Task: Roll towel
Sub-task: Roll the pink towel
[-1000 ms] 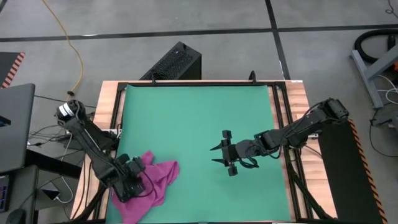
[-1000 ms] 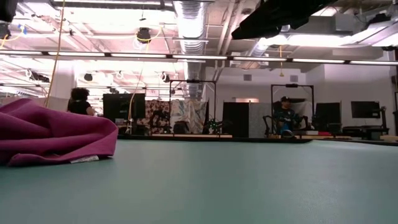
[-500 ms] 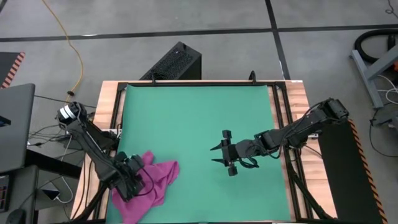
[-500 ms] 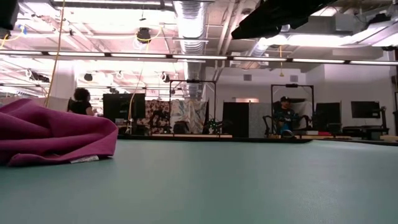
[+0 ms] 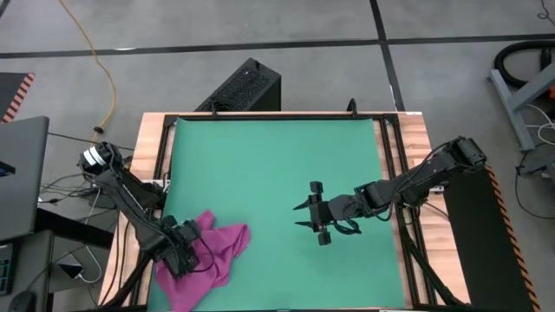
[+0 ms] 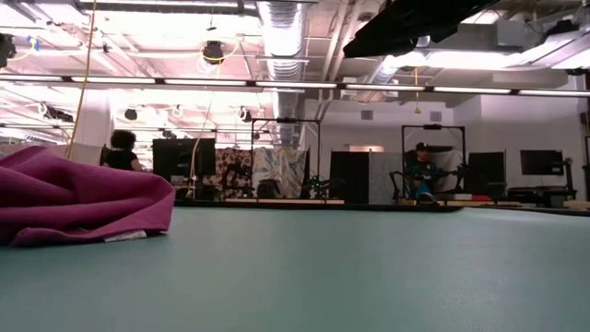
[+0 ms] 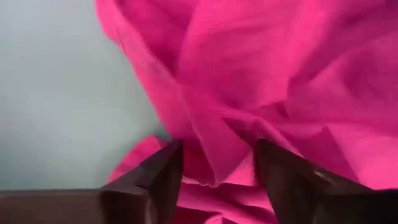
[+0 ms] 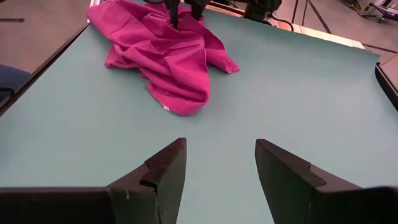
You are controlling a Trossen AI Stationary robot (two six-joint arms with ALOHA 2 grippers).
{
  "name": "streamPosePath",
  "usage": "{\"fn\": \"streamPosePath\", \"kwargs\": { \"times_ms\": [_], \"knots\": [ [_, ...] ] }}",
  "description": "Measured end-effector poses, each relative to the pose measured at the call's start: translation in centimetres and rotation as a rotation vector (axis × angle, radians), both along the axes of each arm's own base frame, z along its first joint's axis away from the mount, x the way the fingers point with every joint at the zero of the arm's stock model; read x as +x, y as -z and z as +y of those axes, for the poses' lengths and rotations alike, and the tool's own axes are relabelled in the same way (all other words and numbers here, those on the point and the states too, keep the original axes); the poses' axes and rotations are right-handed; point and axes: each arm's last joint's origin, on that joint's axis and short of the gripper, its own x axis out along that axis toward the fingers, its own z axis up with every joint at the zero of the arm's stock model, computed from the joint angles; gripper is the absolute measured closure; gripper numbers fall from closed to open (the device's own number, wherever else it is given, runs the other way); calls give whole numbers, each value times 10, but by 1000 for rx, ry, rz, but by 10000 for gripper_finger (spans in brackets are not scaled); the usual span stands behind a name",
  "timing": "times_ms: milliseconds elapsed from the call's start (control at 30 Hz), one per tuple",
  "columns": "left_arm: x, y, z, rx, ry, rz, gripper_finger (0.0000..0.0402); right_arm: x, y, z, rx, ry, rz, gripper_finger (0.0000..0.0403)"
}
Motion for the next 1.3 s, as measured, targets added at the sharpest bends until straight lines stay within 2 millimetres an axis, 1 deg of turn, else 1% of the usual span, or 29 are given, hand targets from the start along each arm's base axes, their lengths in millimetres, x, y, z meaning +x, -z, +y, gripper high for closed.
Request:
{"fn": "streamPosePath", "kwargs": {
  "times_ms": [67, 167, 200, 233, 300, 400, 467, 533, 633, 800, 900, 1000, 1067, 1133, 1200, 1300],
  "knots": [
    [0, 0, 0, 4, 0, 3, 263, 0, 0, 0, 0, 0, 0, 191],
    [0, 0, 0, 4, 29, -9, 354, 0, 0, 0, 14, 7, 0, 191],
    [1, 0, 0, 10, 32, -15, 377, 0, 0, 0, 23, 11, 1, 191],
    [1, 0, 1, 16, 31, -26, 387, 0, 0, 0, 30, 14, 0, 191],
    [2, -1, 1, 32, 27, -59, 394, 0, 0, 0, 42, 21, 1, 191],
    [10, -12, 1, 44, -11, -141, 400, 0, 0, 0, 46, 23, 3, 191],
    [18, -25, 2, 50, -35, -220, 401, 0, 1, 0, 47, 25, 7, 191],
    [29, -44, 4, 60, -60, -332, 401, -1, 1, 0, 55, 35, 13, 191],
    [45, -81, 10, 120, -35, -520, 401, 0, 2, -3, 83, 63, 17, 191],
    [65, -160, 27, 306, 83, -796, 401, 2, 2, -10, 121, 135, 15, 191],
    [68, -203, 36, 385, 164, -879, 401, 2, 2, -11, 120, 140, 12, 191],
    [68, -232, 43, 376, 232, -925, 401, 4, -1, -11, 75, 112, -19, 191],
    [68, -241, 46, 353, 258, -937, 401, 5, -5, -10, 19, 80, -60, 191],
    [69, -241, 47, 329, 291, -925, 402, 7, -10, -10, -56, 44, -112, 191],
    [71, -238, 48, 305, 308, -901, 401, 9, -15, -9, -122, 16, -163, 191],
    [76, -226, 49, 295, 306, -828, 401, 11, -22, -9, -238, -12, -207, 191]
  ]
}}
